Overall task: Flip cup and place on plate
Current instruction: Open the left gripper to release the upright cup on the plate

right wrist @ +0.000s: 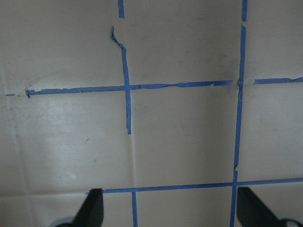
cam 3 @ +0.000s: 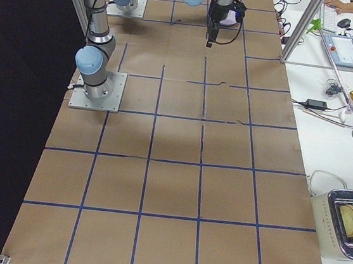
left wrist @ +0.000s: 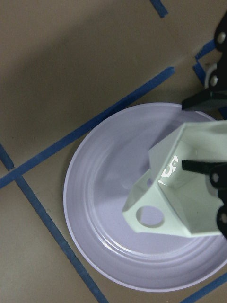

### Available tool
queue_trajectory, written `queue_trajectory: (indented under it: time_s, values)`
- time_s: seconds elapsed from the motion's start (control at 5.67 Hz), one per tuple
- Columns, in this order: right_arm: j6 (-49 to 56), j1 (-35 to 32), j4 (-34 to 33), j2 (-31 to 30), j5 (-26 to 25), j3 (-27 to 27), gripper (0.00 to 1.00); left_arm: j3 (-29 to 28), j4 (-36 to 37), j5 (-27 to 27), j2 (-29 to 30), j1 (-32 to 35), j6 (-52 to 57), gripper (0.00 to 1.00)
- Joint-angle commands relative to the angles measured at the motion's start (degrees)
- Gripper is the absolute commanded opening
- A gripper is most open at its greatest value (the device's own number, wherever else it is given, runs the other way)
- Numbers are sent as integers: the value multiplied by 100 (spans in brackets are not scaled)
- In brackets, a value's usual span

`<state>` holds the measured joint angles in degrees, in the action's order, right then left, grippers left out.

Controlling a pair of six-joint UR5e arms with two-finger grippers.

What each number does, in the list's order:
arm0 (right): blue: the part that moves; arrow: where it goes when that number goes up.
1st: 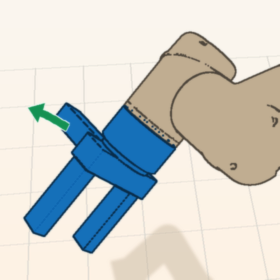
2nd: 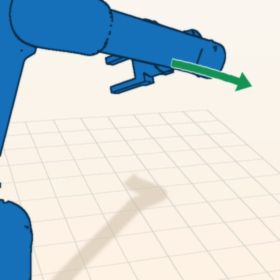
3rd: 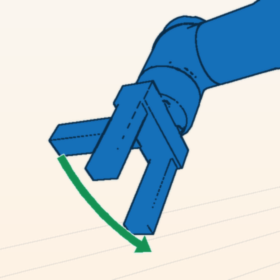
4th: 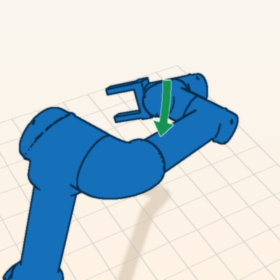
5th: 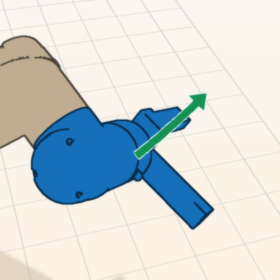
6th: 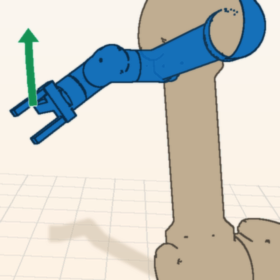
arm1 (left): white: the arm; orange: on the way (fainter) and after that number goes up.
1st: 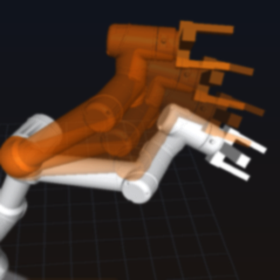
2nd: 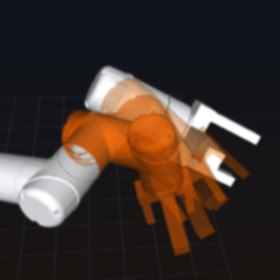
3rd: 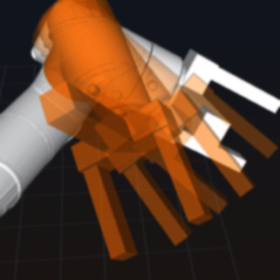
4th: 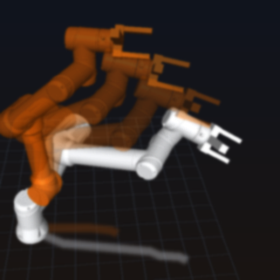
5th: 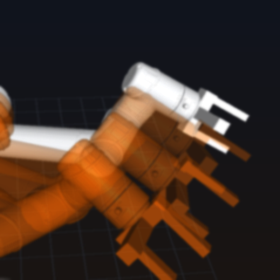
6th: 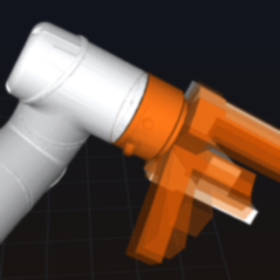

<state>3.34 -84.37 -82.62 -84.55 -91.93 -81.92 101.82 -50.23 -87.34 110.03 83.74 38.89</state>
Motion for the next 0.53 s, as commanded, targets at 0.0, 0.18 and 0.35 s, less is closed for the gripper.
queue_trajectory:
  time_s: [0.0, 0.18, 0.35]
  values:
    - [0, 0, 0, 0, 0, 0, 100, -135, -344, -80, -278, 63, -266, 98]
    - [0, 0, 0, 0, 0, 0, 100, -249, -1035, -72, -680, 99, -894, 98]
    - [0, 0, 0, 0, 0, 0, 100, -607, -2173, -64, -1085, 343, -1710, 98]
